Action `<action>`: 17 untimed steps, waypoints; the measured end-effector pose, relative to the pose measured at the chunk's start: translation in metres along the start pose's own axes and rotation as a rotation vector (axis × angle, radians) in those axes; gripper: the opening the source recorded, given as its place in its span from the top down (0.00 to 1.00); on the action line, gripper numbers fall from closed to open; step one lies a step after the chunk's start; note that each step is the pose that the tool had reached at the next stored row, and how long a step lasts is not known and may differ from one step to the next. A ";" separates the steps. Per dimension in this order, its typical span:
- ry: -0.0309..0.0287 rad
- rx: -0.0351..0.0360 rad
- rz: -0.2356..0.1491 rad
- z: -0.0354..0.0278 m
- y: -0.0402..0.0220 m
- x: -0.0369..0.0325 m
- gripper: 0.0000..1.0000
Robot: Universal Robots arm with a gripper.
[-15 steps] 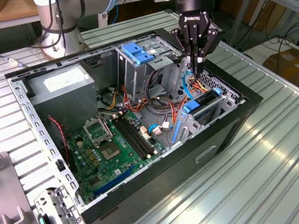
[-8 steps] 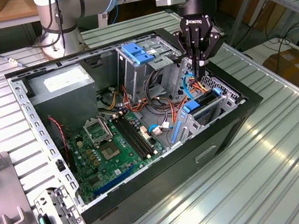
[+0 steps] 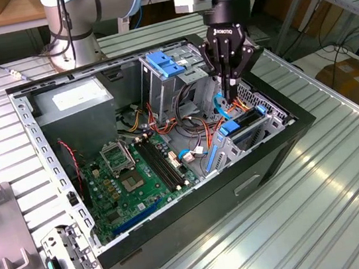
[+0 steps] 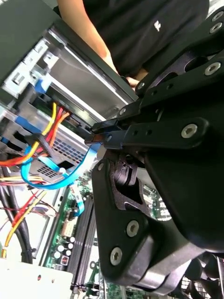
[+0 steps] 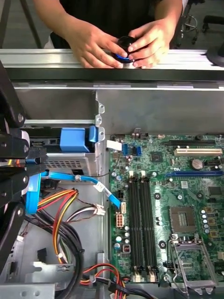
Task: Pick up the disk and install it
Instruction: 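Insert the second disk wire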
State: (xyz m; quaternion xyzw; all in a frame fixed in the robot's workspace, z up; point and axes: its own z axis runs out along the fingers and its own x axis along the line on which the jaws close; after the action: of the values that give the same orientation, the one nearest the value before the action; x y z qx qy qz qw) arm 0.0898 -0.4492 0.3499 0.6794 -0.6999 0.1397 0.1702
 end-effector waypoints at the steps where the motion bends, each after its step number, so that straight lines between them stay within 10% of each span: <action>1: -0.0002 0.0001 0.000 0.0001 0.0003 0.0000 0.84; 17: -0.0034 0.0011 0.000 0.0004 0.0007 0.0007 0.84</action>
State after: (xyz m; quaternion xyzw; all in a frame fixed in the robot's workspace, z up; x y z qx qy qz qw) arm 0.0890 -0.4501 0.3498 0.6799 -0.7000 0.1389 0.1687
